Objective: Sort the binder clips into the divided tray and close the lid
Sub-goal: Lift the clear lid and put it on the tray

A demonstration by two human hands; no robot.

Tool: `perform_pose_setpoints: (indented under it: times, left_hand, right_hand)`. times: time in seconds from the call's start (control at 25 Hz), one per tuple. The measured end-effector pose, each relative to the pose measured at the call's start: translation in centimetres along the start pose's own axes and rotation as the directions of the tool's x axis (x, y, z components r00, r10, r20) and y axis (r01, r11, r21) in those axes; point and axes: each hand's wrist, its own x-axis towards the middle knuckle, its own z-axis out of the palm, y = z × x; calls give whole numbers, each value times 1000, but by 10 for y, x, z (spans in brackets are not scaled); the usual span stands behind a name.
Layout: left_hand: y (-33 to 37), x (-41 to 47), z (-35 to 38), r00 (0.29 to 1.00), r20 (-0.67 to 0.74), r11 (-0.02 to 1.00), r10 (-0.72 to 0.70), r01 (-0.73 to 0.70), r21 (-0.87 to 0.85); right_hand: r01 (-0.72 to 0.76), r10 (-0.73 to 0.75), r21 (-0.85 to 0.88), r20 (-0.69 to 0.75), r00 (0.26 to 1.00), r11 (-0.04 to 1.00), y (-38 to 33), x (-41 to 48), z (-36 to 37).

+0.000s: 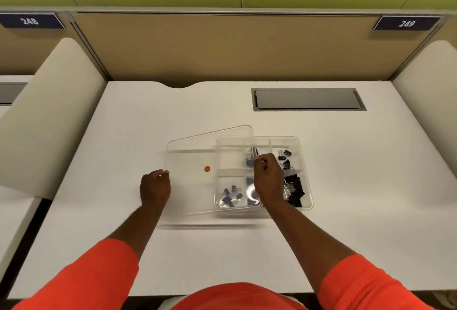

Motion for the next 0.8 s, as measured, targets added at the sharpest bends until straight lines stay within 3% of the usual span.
perform_pose_setpoints:
  times: [0.2, 0.48, 0.8]
  left_hand:
    - [31, -48, 54, 1000, 14, 999, 4, -3, -35]
    - [54, -86, 105, 991, 16, 991, 129, -130, 14]
    - [48, -89, 119, 980, 10, 978, 198, -198, 71]
  right_hand:
    - [19, -19, -67, -2, 1000, 998, 37, 32, -64]
    - [4, -7, -275, -10, 1000, 961, 78, 64, -120]
    - [-126, 146, -255, 62, 987, 959, 100, 56, -122]
